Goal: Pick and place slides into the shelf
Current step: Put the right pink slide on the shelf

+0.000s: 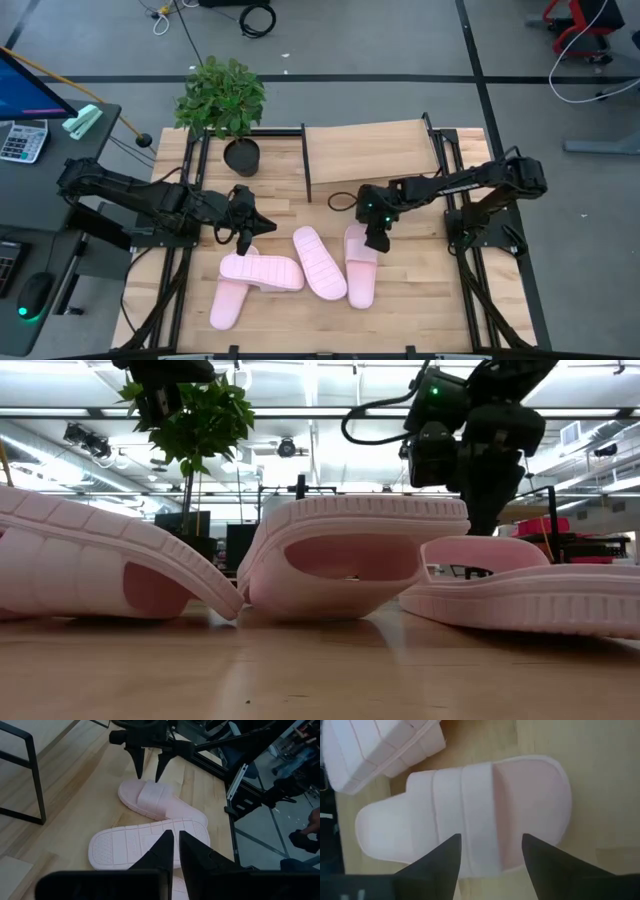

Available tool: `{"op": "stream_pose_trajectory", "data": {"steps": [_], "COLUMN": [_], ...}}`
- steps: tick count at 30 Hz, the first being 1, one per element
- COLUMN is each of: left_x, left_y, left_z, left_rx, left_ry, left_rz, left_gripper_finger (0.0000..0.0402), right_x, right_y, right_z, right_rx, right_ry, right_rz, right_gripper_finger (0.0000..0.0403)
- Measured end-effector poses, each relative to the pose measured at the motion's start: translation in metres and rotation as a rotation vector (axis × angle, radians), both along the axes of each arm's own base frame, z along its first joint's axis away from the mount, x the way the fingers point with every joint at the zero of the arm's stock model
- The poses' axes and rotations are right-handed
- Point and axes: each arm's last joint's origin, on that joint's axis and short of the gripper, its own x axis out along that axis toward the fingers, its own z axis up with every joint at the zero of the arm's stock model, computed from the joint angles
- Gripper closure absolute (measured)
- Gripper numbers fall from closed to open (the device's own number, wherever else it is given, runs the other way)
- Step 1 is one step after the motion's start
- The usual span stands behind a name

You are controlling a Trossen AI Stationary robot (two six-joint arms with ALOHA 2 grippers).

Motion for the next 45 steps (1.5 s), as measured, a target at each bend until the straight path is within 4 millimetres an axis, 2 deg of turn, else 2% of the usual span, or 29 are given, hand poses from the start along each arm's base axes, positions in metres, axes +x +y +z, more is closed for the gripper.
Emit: {"op": "stream_pose_trajectory", "data": {"steps": [8, 15, 22, 30, 40, 45], "left_x": [0.0, 0.0, 0.0, 0.0, 0.0, 0.0], "left_y": [0.0, 0.0, 0.0, 0.0, 0.0, 0.0], "left_z": [0.0, 0.0, 0.0, 0.0, 0.0, 0.0], "left_rx": [0.001, 0.0, -0.001, -0.001, -0.001, -0.001], "left_ry": [0.001, 0.002, 0.002, 0.002, 0.001, 0.003], "left_rz": [0.0, 0.0, 0.001, 0.001, 0.001, 0.0], "left_gripper_finger": [0.0362, 0.0369, 0.0363, 0.0373, 0.0373, 0.0375], "right_x": [0.006, 0.009, 0.011, 0.011, 0.009, 0.0], "right_y": [0.004, 0.005, 0.004, 0.015, 0.034, 0.034], "right_z": [-0.016, -0.017, -0.016, -0.016, -0.011, 0.008], "right_rx": [0.123, 0.156, 0.15, 0.159, 0.206, 0.219], "right_ry": [0.056, 0.028, 0.001, 0.002, 0.014, -0.011], "right_rz": [0.02, 0.04, 0.047, 0.089, 0.139, 0.119], "right_gripper_finger": [0.0177, 0.02, 0.0269, 0.039, 0.0396, 0.0398]}}
